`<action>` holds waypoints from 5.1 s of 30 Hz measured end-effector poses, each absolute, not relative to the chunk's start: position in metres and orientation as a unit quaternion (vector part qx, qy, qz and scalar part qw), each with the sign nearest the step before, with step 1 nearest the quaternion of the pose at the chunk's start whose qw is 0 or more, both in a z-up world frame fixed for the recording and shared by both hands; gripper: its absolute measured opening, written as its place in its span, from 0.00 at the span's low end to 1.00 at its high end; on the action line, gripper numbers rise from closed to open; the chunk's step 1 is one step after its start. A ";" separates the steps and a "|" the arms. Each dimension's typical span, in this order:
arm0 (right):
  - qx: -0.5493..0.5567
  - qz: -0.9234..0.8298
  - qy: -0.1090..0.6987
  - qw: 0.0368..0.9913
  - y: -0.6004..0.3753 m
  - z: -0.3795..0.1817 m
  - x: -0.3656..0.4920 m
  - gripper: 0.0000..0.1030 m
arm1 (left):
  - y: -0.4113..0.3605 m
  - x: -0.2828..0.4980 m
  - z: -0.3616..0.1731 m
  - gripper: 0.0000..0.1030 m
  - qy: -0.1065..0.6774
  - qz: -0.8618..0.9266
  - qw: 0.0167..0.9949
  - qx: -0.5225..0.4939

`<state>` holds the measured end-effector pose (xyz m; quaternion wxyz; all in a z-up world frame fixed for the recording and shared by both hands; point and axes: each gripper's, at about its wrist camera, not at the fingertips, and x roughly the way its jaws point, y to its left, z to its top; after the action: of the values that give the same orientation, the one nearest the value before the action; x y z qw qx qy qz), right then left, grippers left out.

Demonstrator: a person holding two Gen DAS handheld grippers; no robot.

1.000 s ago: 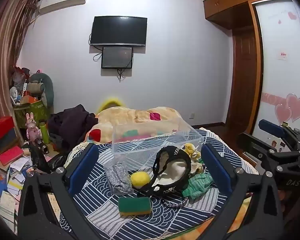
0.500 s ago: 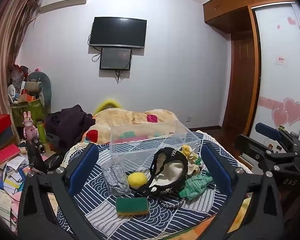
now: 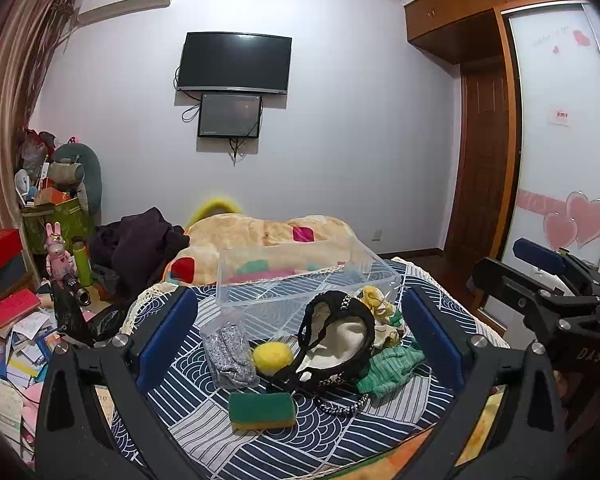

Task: Organize soft objects

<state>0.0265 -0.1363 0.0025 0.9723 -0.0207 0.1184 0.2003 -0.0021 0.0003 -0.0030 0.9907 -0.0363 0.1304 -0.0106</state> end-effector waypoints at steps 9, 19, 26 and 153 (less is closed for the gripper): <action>-0.020 0.200 0.118 0.972 -0.137 0.004 0.025 1.00 | 0.001 -0.002 -0.003 1.00 0.130 -0.010 0.991 -0.036; -0.020 0.201 0.115 0.973 -0.137 0.004 0.025 1.00 | 0.002 -0.003 -0.003 1.00 0.129 -0.013 0.991 -0.037; -0.020 0.201 0.113 0.973 -0.137 0.005 0.023 1.00 | 0.001 -0.003 -0.004 1.00 0.129 -0.013 0.991 -0.036; -0.042 0.221 0.253 0.941 -0.096 -0.024 0.199 0.11 | 0.054 0.193 -0.025 0.26 0.262 -0.028 0.964 -0.043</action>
<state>0.1987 -0.0959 -0.0240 0.9409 -0.0419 0.2529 0.2214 0.1935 0.0544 -0.0248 0.9636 -0.0432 0.2624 -0.0276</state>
